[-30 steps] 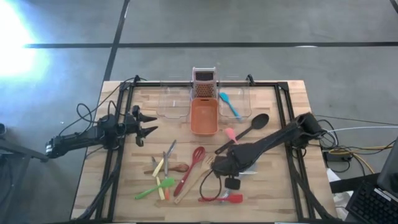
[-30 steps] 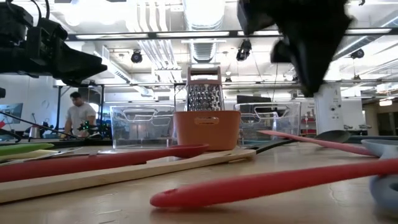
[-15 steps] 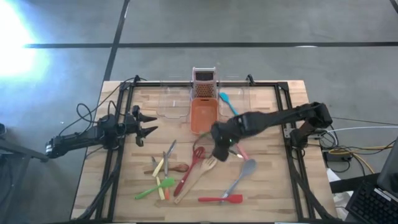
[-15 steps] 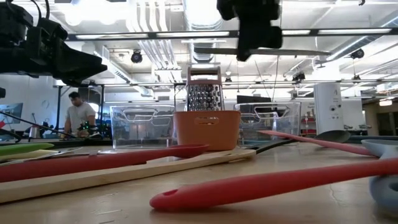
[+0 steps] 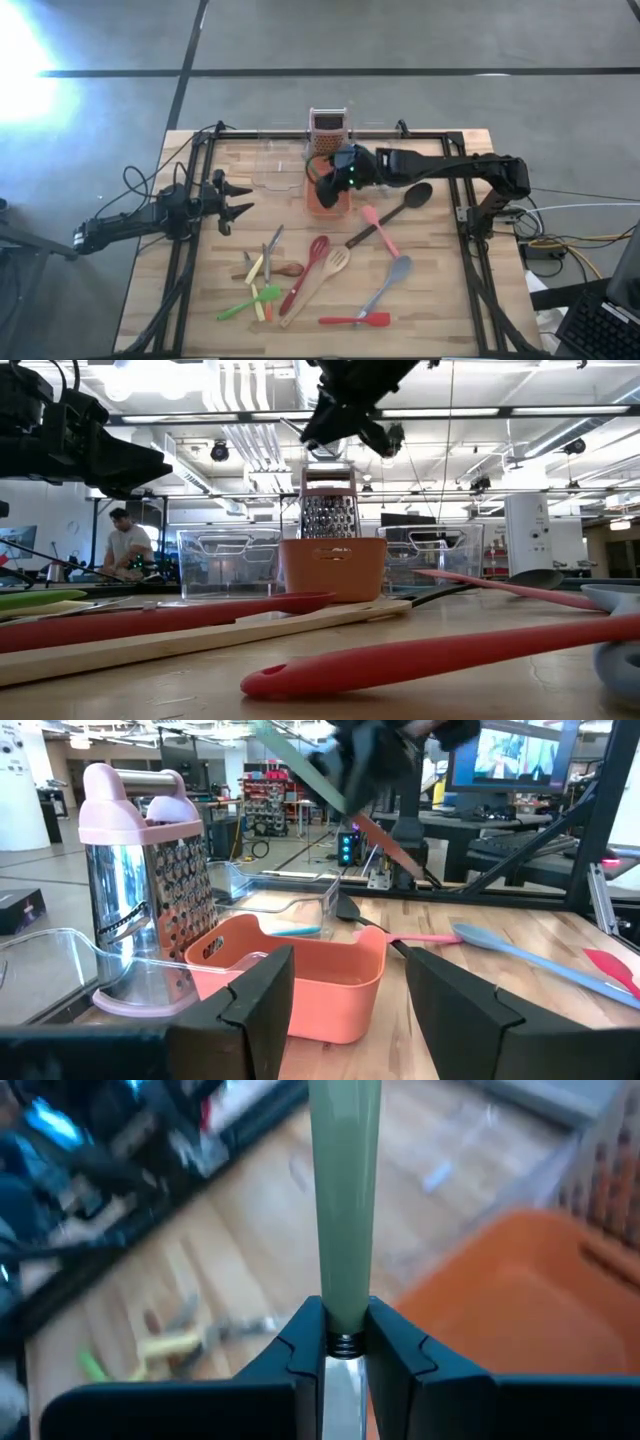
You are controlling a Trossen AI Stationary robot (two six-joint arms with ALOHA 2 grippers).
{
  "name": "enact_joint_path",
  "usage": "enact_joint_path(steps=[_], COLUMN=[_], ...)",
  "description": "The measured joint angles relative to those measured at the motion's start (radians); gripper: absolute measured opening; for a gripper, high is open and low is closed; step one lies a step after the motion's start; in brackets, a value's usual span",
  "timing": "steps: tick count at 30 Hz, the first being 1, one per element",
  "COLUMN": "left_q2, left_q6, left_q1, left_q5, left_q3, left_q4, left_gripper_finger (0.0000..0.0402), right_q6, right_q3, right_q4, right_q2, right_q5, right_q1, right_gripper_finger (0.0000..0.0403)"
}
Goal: Pick & Place Kitchen Items
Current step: Put the green table knife into the orange bin
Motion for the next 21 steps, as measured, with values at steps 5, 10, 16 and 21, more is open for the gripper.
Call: enact_joint_path(steps=[5,10,16,21], left_q2=[0.000,0.000,0.000,0.000], left_q6=[0.000,0.000,0.000,0.000], left_q1=[0.000,0.000,0.000,0.000], left_q5=[0.000,0.000,0.000,0.000], left_q3=[0.000,0.000,0.000,0.000], left_q4=[0.000,0.000,0.000,-0.001], left_gripper_finger=[0.0197,0.0197,0.0197,0.0197], right_q6=[-0.014,0.022,0.100,0.141], right_q3=[-0.003,-0.004,-0.004,-0.005], right_q4=[0.048,0.046,0.041,0.006], right_q2=[0.034,0.097,0.158,0.190], right_q5=[0.079,0.125,0.189,0.209], right_q1=[-0.028,-0.047,-0.057,-0.057], right_gripper_finger=[0.0033,0.0033,0.0033,0.0033])
